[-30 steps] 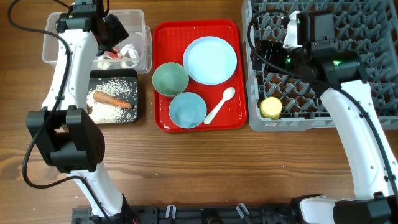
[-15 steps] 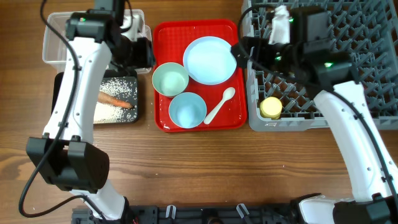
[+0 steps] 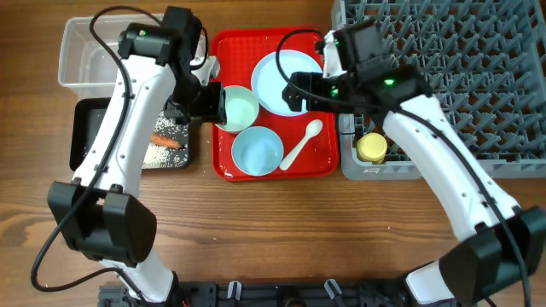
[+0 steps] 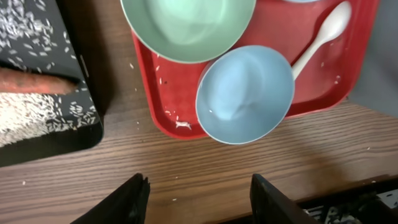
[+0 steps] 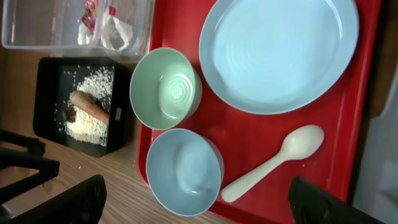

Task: Sort waste into correct bins and load items into the dishwasher rack
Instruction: 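Reach the right gripper to the light-blue bowl rim and grasp it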

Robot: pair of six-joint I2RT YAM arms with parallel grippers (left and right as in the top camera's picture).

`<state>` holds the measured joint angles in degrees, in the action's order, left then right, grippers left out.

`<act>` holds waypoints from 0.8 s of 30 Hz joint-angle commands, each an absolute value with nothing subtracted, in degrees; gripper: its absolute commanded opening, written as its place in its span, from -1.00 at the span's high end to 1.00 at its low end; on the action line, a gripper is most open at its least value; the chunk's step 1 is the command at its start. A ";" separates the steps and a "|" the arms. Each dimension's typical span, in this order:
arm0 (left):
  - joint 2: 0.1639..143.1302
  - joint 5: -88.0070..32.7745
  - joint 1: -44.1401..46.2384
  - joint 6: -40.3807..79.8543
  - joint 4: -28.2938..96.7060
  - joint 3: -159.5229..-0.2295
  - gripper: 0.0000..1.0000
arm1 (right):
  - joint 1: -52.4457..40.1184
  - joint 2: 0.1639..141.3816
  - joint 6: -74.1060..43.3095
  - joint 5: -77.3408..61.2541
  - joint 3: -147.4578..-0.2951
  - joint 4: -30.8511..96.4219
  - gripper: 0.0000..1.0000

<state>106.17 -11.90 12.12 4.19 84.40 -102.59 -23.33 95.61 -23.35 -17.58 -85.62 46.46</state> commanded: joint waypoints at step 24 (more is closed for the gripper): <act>94.17 -10.85 2.76 10.94 67.81 -93.71 -0.46 | -32.45 116.18 -20.58 -12.91 -85.76 50.63 0.36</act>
